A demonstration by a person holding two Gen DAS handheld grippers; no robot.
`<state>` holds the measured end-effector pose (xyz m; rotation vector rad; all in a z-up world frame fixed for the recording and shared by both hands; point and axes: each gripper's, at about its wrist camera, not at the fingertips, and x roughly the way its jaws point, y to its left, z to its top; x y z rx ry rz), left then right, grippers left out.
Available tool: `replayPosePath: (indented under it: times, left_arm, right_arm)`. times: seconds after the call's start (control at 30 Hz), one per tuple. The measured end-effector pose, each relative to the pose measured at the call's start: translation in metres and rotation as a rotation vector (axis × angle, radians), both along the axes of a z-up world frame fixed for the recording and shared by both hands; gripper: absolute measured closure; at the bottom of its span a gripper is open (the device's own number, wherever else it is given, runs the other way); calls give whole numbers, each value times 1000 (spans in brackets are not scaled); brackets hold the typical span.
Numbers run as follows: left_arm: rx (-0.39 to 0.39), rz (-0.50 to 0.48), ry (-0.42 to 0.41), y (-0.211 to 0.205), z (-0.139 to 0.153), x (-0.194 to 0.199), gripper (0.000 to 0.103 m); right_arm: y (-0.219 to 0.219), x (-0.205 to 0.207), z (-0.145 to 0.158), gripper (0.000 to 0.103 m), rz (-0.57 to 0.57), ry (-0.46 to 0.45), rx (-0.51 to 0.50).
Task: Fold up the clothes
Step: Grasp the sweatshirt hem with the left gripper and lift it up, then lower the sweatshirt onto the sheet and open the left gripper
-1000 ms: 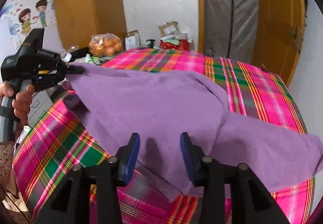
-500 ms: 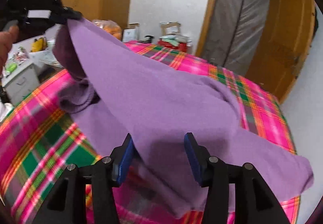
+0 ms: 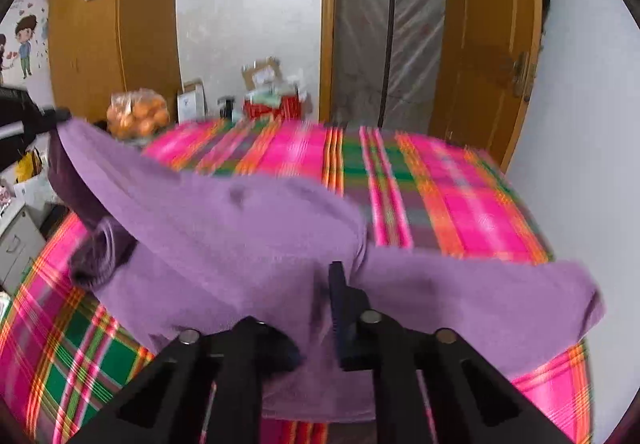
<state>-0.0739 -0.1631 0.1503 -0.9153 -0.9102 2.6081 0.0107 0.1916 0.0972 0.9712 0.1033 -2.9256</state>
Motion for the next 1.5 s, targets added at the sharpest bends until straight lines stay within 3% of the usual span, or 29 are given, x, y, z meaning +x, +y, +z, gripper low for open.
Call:
replayPosePath:
  times: [0.23,0.57,0.7,0.97,1.23,1.5]
  left_arm:
    - [-21,13,79,2,23,12,100]
    - [-140,35,288,18,78,53,100]
    - [-175,28,323,24,91,54,100]
    - [-267,3,192,29,61,-3,100]
    - [-367,-17,87,35,23,-84,99]
    - [-379,-23,-12,32,-13,-151,98]
  right_arm:
    - [-4,9,45,98,28,102,44]
    - [-2,41,109,99,39,332,48]
    - [2,35,123,99,19,362,56]
    - [12,-43,86,99,3,181,33]
    - [-1,-131,47,99,-22,105,162]
    - [-9,-211,7,99,-59,23,255]
